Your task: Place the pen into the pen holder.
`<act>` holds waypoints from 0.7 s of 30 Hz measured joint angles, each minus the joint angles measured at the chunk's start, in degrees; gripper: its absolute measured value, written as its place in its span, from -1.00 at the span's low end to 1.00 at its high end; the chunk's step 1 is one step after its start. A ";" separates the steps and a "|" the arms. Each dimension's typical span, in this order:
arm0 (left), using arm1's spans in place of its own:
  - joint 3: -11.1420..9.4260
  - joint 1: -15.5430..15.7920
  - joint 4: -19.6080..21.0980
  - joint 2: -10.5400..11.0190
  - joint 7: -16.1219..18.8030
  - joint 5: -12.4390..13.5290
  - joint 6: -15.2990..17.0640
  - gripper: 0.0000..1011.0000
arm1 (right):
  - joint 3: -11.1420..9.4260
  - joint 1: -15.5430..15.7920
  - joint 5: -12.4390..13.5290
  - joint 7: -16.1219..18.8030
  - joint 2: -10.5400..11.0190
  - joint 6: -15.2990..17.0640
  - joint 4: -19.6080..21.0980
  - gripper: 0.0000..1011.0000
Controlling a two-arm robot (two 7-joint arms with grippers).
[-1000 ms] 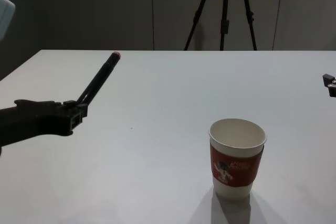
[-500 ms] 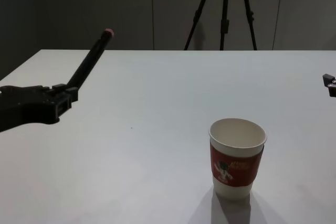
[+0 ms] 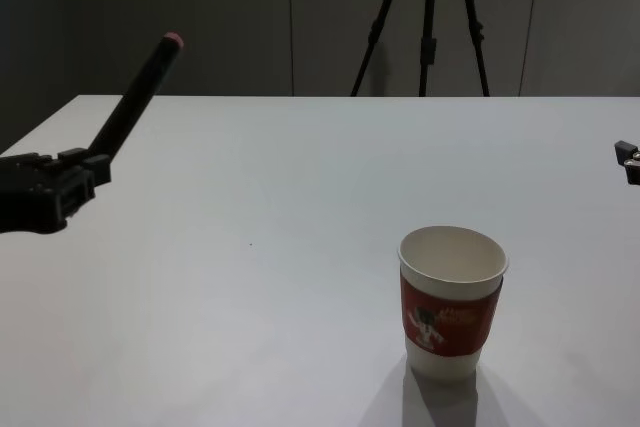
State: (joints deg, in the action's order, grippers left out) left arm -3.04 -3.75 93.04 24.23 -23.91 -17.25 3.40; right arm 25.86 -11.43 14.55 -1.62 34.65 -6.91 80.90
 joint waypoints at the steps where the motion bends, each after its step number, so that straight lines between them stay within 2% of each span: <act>1: 0.10 -0.23 0.05 0.26 -0.27 -0.51 -0.51 -0.64 | 0.00 0.00 0.00 0.00 0.00 0.00 0.00 0.98; 9: -0.48 -0.28 -0.01 1.42 -2.75 -2.93 -2.96 -0.64 | 0.00 0.00 0.00 0.00 0.00 0.00 0.00 0.98; 21: -4.85 3.09 -1.46 2.68 -7.90 -5.36 -5.84 -0.64 | 0.00 0.00 0.00 0.00 0.00 0.00 0.00 0.98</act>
State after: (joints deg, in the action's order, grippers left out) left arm -7.89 -0.66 91.58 26.91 -31.81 -22.61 -2.44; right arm 25.86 -11.44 14.55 -1.62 34.65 -6.91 80.90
